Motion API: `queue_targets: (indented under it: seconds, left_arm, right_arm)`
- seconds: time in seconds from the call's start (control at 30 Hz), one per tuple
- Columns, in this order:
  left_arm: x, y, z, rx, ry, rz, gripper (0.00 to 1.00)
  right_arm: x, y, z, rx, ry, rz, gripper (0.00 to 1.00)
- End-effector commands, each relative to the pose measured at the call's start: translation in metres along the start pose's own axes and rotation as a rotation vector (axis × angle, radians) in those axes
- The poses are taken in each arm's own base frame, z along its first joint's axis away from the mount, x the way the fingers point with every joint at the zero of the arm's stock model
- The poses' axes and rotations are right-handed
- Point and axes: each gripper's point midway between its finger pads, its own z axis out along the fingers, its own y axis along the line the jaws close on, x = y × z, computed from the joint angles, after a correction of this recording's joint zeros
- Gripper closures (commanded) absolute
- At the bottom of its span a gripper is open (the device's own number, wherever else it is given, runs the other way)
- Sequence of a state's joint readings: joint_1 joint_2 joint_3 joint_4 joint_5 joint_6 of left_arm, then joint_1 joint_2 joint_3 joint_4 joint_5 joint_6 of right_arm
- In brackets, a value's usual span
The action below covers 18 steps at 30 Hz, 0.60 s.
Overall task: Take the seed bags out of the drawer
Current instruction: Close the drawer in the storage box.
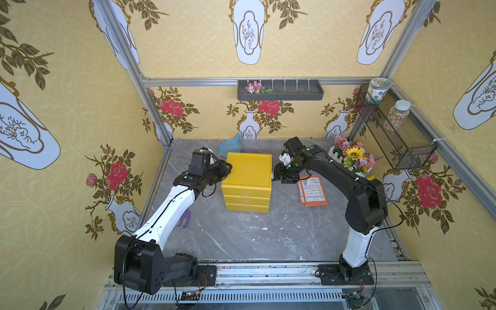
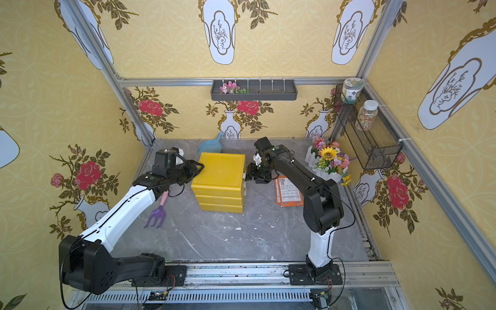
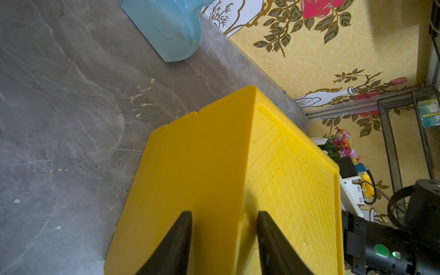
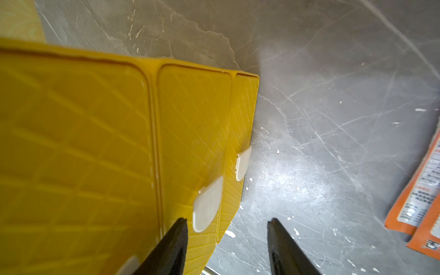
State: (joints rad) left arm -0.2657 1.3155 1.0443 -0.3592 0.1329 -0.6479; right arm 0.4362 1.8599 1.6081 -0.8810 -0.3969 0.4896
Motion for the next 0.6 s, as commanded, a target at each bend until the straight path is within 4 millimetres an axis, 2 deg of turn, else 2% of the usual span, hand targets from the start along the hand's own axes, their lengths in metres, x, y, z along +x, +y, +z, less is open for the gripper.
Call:
queue_targets:
  seconds: [0.0,0.57]
  left_arm:
    - [0.045,0.053,0.0,-0.211,0.166,-0.044,0.51]
    - [0.048,0.055,-0.003,-0.216,0.171,-0.046,0.51]
  right_arm:
    - [-0.001,0.005,-0.003,-0.033,-0.021,-0.009,0.44]
    - [0.002,0.015,0.001,-0.099,-0.028,0.018,0.48]
